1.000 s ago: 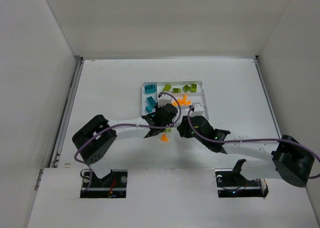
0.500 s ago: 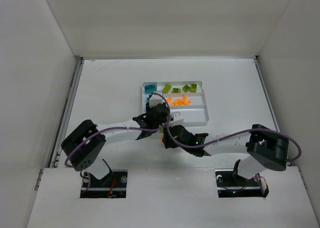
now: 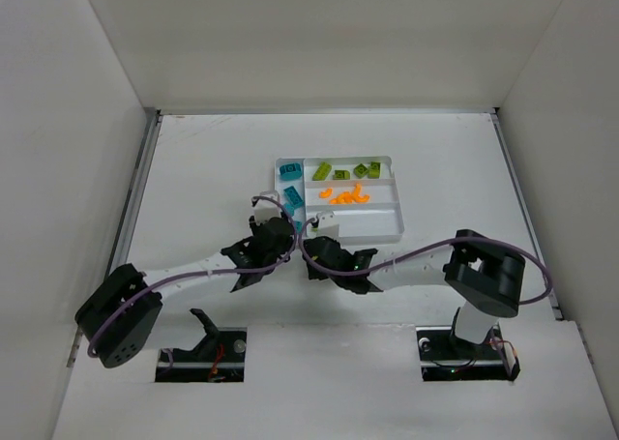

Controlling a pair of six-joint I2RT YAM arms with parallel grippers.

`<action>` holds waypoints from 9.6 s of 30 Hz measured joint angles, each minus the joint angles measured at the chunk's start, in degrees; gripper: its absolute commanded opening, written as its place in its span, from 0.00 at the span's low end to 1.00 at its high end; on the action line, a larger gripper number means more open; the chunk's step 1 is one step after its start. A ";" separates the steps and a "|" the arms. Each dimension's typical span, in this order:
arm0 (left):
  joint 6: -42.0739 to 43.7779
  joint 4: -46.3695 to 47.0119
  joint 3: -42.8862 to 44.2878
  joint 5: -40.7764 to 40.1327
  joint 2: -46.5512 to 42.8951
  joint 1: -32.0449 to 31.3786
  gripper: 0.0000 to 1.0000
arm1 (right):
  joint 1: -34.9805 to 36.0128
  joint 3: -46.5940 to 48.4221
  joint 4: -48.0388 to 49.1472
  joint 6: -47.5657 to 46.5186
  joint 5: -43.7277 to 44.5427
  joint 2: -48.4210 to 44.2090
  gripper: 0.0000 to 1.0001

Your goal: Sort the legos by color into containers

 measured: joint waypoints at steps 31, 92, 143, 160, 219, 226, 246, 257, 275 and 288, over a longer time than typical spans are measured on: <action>-6.67 0.96 -1.22 0.15 3.39 -11.98 0.40 | -24.06 5.88 2.49 -5.73 -2.75 -3.85 0.17; -1.75 2.84 15.93 0.44 16.79 -7.06 0.22 | -14.69 -18.40 6.23 -1.14 -6.21 -25.38 0.38; -6.95 2.73 -5.03 1.31 2.40 -8.79 0.39 | -25.31 1.62 2.16 -5.77 -0.55 -8.33 0.19; -7.37 4.96 -1.86 0.96 8.46 -8.66 0.40 | -31.71 5.70 3.87 -9.03 -3.85 -3.45 0.48; -6.71 7.37 3.08 0.02 5.55 -4.02 0.42 | -5.64 -8.48 9.92 4.44 2.71 -2.86 0.43; -10.60 7.17 -5.84 -0.20 -4.26 -0.52 0.42 | -5.64 -5.05 7.54 4.17 4.39 -0.15 0.20; -11.87 8.22 -3.41 -0.15 4.63 -11.47 0.40 | -16.48 -6.80 2.40 -0.96 5.05 -18.08 0.20; -12.59 11.34 3.17 -0.72 16.81 -13.03 0.39 | -23.08 -6.82 5.16 -4.17 0.17 -14.21 0.49; -10.56 12.26 8.24 -5.62 23.91 -16.33 0.13 | -20.65 -19.56 7.89 -1.75 -1.55 -25.99 0.49; -4.42 8.79 16.20 -6.03 15.63 -15.56 0.18 | -21.88 -25.46 9.73 -0.33 -1.49 -31.78 0.49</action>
